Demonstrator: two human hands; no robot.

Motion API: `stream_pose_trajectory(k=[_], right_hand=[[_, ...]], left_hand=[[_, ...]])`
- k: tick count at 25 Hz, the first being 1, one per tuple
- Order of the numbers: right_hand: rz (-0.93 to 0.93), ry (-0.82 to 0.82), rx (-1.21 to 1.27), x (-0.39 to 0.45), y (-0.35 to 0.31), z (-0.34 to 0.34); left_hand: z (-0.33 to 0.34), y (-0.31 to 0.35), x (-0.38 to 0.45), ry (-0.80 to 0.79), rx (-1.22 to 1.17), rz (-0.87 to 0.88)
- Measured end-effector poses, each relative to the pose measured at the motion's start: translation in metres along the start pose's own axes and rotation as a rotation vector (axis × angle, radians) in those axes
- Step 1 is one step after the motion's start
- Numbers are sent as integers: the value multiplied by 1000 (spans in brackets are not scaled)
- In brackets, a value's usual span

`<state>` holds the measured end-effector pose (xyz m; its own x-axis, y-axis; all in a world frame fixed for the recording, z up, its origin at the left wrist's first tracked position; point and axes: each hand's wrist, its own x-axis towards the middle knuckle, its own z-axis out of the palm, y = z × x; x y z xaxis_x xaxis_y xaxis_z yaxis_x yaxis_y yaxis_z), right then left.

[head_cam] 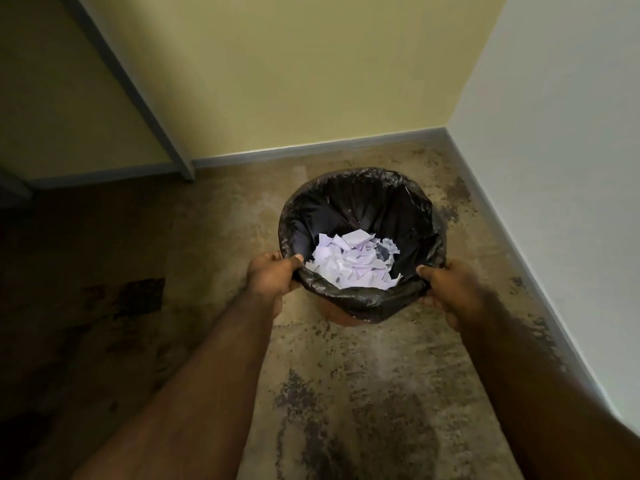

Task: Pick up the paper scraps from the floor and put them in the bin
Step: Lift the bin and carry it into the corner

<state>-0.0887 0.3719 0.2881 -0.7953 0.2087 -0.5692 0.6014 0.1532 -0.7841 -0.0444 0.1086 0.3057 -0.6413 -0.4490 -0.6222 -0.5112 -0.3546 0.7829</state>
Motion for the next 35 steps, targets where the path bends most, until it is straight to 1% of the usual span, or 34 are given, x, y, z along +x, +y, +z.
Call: stream_pose_trajectory(k=[3,6,10,13,17,21,25,30,35], right_hand=[[-3,19,3,-32,-33,-24],[-18,34,32,-54,-62,-37],[-60,53,152,-94,-118,-42],[-103,61,204,-103,-154,-50],[-120,103,230,-81,-180,-58],[-141,133,182,-45,-201,-68],[-152,164,109,-12,-224,-82],[-138,156,149,27,-254,-99],[-111,187,151,56,-261,-98]], left_hand=[[6,36,-31,-24,10,-17],[8,75,-54,-67,27,8],[11,117,-68,-99,57,44],[22,146,-66,-125,43,76],[50,174,-53,-129,54,79],[90,201,-35,-157,66,81],[127,217,-16,-171,118,77],[169,236,3,-173,100,74],[190,243,35,-192,138,54]])
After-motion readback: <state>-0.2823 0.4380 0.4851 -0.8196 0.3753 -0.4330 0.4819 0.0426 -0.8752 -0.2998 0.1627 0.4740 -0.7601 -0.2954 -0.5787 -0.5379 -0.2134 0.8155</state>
